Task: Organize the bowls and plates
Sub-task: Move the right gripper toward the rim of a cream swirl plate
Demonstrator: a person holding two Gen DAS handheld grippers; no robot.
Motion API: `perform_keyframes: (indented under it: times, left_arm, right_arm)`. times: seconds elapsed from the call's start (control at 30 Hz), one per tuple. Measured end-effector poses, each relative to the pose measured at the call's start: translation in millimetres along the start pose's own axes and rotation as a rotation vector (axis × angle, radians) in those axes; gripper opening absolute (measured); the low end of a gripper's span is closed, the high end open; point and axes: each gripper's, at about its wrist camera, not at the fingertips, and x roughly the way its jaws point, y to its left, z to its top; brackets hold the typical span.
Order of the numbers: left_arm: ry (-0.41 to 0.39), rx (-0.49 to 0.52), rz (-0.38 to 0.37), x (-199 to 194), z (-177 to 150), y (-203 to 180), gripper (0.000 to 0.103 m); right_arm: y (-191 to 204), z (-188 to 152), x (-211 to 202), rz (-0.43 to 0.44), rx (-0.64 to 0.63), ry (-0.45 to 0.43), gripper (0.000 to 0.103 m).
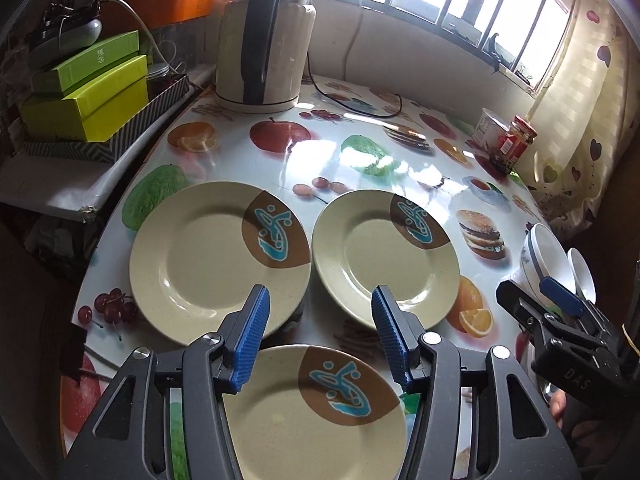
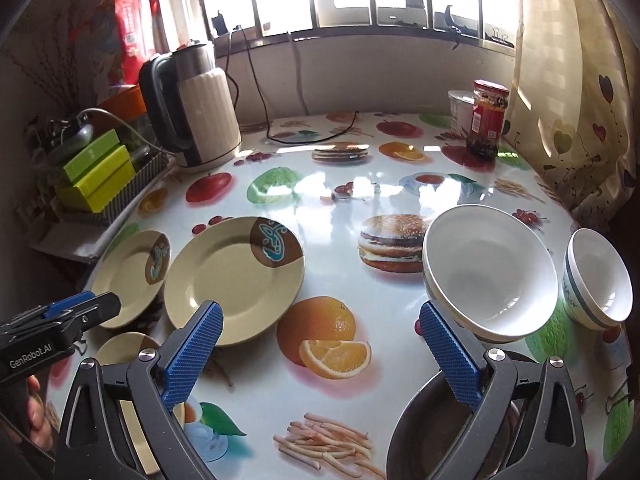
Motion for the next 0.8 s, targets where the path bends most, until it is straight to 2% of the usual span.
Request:
perform_keyframes:
  times: [0.1, 0.17, 0.23, 0.27, 0.33, 0.5, 0.67, 0.8]
  left_arm:
    - [-0.004, 0.006, 0.012, 7.5, 11.8, 0.0, 0.049]
    - [-0.003, 0.021, 0.004, 13.2, 19.6, -0.9, 0.049]
    - [-0.001, 0.039, -0.001, 20.3, 27.0, -3.1, 0.049]
    - [0.001, 0.053, 0.0, 24.3, 30.3, -4.3, 0.049]
    - [0.012, 0.075, 0.004, 32.7, 36.8, -7.0, 0.039]
    - [0.048, 0.103, -0.001, 53.3, 47.3, -11.7, 0.039]
    - [0.054, 0.126, 0.002, 67.7, 56.3, -17.1, 0.038]
    - [0.076, 0.138, 0.001, 80.0, 60.1, -20.1, 0.038]
  right_arm:
    - [3.4, 4.8, 12.8, 0.007, 0.005, 0.012, 0.097]
    - [4.7, 7.2, 20.3, 0.007, 0.009, 0.018, 0.092]
    - [3.2, 8.7, 31.5, 0.001, 0.017, 0.046, 0.082]
    - [2.6, 8.7, 36.8, 0.004, 0.022, 0.059, 0.081]
    - [1.6, 6.7, 45.6, 0.006, 0.026, 0.08, 0.075]
    - [-0.5, 5.4, 60.3, 0.005, 0.038, 0.102, 0.065]
    - [1.1, 4.6, 68.2, 0.017, 0.033, 0.118, 0.061]
    - [-0.9, 4.1, 74.7, 0.031, 0.054, 0.137, 0.051]
